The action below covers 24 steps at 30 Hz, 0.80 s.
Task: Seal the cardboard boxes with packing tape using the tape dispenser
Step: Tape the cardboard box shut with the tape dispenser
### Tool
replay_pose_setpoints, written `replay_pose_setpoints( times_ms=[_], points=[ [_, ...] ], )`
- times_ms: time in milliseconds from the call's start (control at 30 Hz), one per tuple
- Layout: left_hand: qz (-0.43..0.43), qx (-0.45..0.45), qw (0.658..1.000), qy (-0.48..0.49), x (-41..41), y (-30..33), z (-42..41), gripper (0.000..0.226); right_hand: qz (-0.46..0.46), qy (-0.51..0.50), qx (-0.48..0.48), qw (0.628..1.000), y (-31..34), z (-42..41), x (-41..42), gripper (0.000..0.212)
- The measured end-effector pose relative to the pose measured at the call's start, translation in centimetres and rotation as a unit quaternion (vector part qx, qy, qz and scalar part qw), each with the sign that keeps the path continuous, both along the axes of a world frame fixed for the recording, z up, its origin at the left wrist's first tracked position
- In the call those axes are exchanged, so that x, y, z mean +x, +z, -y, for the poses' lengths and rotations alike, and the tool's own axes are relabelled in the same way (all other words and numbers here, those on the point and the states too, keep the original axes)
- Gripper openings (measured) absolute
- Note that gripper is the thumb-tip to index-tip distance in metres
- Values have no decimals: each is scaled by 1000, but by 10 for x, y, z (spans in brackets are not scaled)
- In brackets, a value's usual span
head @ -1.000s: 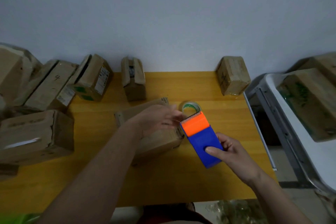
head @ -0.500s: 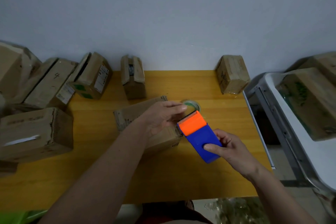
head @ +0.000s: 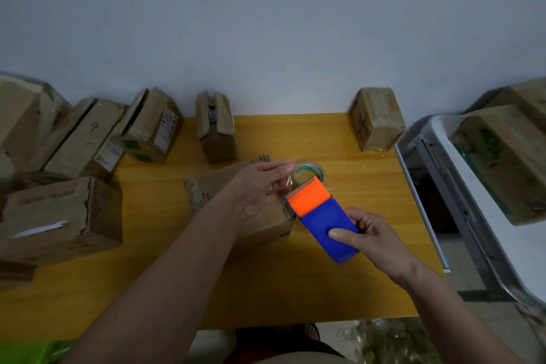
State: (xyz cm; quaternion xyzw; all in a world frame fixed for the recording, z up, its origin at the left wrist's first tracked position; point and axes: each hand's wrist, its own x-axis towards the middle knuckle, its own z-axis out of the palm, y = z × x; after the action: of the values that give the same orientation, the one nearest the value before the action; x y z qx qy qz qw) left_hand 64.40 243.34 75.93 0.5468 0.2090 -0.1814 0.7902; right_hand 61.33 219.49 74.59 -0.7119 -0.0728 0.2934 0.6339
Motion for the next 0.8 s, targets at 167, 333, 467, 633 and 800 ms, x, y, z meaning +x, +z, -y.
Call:
replay_pose_setpoints(
  times_ms=[167,333,467,633,800],
  points=[
    [-26,34,996,75,5,0,6,21,-17,-9,-32,999,5,-9,1,29],
    [-37,59,994,79,12,-1,-2,13,-77,-7,-59,995,18,-24,3,23],
    [-43,116,989,86,22,-9,-9,22,-121,20,-60,991,30,-40,2,32],
    [-73,163,972,151,39,-19,-19,15,-86,3,-103,991,36,-64,6,50],
    [-7,258,953,157,48,-26,-35,17,-159,-9,-78,984,46,-69,14,39]
  ],
)
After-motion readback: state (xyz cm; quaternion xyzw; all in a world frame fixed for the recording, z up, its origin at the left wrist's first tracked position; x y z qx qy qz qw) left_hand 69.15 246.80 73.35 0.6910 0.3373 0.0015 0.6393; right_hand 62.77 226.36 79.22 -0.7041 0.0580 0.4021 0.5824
